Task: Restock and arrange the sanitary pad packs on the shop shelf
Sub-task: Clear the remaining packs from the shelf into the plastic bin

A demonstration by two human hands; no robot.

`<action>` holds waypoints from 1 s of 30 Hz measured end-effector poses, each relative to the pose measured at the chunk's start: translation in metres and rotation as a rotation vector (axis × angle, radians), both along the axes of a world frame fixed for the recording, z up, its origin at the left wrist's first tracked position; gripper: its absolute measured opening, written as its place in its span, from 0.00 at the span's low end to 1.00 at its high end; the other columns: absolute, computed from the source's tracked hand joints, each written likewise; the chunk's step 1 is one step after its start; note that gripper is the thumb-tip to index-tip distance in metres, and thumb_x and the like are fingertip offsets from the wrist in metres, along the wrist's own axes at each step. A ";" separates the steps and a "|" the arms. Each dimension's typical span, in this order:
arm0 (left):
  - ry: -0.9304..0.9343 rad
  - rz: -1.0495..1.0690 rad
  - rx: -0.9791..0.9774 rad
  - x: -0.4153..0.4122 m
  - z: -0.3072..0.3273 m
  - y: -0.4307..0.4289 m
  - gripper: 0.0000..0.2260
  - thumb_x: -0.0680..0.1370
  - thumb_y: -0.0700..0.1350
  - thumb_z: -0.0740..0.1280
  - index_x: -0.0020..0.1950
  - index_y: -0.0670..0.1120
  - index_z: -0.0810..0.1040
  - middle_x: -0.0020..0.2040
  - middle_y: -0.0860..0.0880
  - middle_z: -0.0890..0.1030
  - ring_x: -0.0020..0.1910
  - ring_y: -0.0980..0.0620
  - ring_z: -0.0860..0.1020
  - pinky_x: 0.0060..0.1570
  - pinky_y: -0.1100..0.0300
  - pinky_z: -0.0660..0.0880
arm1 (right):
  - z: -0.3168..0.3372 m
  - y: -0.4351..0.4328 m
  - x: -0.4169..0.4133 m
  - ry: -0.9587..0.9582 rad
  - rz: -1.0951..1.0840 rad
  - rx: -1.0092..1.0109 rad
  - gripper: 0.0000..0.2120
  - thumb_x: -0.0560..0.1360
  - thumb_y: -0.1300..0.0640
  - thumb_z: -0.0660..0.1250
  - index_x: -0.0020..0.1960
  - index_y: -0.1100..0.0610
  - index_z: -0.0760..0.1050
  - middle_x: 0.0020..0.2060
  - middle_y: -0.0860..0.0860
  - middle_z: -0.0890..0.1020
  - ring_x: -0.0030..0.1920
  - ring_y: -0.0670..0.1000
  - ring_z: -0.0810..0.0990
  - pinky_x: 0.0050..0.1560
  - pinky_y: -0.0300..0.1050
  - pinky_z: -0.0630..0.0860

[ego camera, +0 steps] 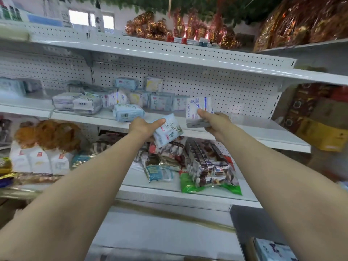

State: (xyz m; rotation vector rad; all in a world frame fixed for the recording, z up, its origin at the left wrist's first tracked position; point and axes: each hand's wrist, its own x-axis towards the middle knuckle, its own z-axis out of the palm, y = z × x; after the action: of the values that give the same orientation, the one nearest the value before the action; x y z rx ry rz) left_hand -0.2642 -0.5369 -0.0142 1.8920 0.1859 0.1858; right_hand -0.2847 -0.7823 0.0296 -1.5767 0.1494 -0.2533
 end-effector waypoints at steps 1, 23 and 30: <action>0.017 0.016 -0.045 -0.013 -0.005 0.001 0.29 0.67 0.64 0.78 0.47 0.37 0.81 0.41 0.43 0.85 0.36 0.45 0.85 0.42 0.48 0.84 | -0.007 0.001 -0.009 0.019 0.010 -0.001 0.23 0.72 0.51 0.78 0.59 0.60 0.72 0.46 0.50 0.79 0.52 0.53 0.80 0.49 0.44 0.76; 0.481 0.052 -0.691 -0.079 -0.228 0.064 0.21 0.73 0.48 0.77 0.58 0.36 0.78 0.54 0.40 0.84 0.45 0.47 0.85 0.42 0.57 0.83 | -0.255 0.048 -0.061 0.551 0.102 0.045 0.24 0.69 0.50 0.81 0.57 0.62 0.78 0.45 0.54 0.84 0.44 0.50 0.83 0.55 0.45 0.81; 0.574 0.165 -0.755 -0.073 -0.314 0.095 0.13 0.74 0.44 0.76 0.47 0.35 0.80 0.46 0.38 0.84 0.41 0.48 0.84 0.38 0.61 0.83 | -0.351 0.074 -0.050 0.761 0.125 0.055 0.25 0.71 0.50 0.79 0.62 0.60 0.78 0.57 0.54 0.84 0.56 0.49 0.83 0.53 0.38 0.77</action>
State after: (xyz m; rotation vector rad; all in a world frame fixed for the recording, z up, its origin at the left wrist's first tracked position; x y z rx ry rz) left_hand -0.3372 -0.4422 -0.3285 1.1300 0.6982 -0.2937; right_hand -0.3343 -0.7080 -0.3216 -1.5520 0.6369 0.4581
